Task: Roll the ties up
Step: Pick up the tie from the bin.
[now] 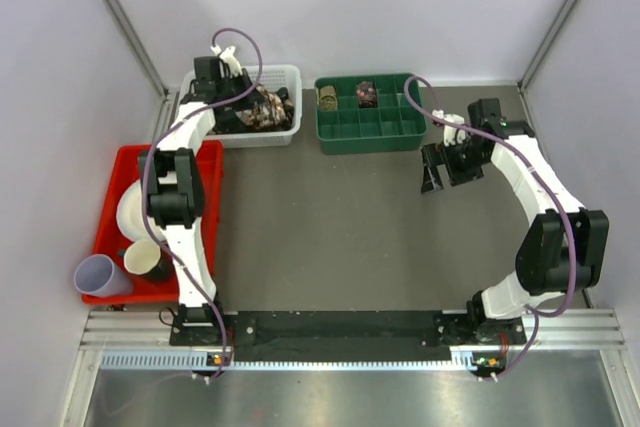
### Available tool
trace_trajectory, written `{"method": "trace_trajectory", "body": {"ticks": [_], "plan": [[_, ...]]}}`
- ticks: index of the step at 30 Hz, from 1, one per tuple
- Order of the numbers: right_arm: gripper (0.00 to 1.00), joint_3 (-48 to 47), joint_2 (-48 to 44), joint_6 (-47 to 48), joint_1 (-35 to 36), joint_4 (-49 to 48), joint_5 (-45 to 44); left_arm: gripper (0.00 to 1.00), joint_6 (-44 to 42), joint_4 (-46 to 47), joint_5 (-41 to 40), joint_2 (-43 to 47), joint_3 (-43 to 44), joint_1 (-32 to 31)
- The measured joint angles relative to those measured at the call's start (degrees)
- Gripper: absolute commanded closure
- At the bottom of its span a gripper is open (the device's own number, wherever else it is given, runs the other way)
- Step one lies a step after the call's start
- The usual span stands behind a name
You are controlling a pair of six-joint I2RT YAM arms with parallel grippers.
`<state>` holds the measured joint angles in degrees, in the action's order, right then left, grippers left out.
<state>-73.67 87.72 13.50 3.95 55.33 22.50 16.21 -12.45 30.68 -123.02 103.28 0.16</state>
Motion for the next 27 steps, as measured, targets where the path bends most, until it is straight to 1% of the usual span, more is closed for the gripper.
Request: {"method": "trace_trajectory", "body": {"ticks": [9,16,23,27], "plan": [[0.01,-2.8,0.3,0.1,0.0,0.9,0.3,1.0,-5.5,1.6,0.2,8.4,1.0,0.2],[0.01,-5.7,1.6,0.5,0.0,1.5,1.2,1.0,-8.1,3.5,0.4,11.0,3.0,0.2],[0.01,-6.4,2.0,0.4,0.0,2.0,1.8,1.0,-8.4,3.3,2.7,11.0,8.3,0.2],[0.01,-7.9,2.1,0.5,0.0,2.4,2.3,1.0,-7.1,3.0,5.0,11.0,15.0,0.2]]}}
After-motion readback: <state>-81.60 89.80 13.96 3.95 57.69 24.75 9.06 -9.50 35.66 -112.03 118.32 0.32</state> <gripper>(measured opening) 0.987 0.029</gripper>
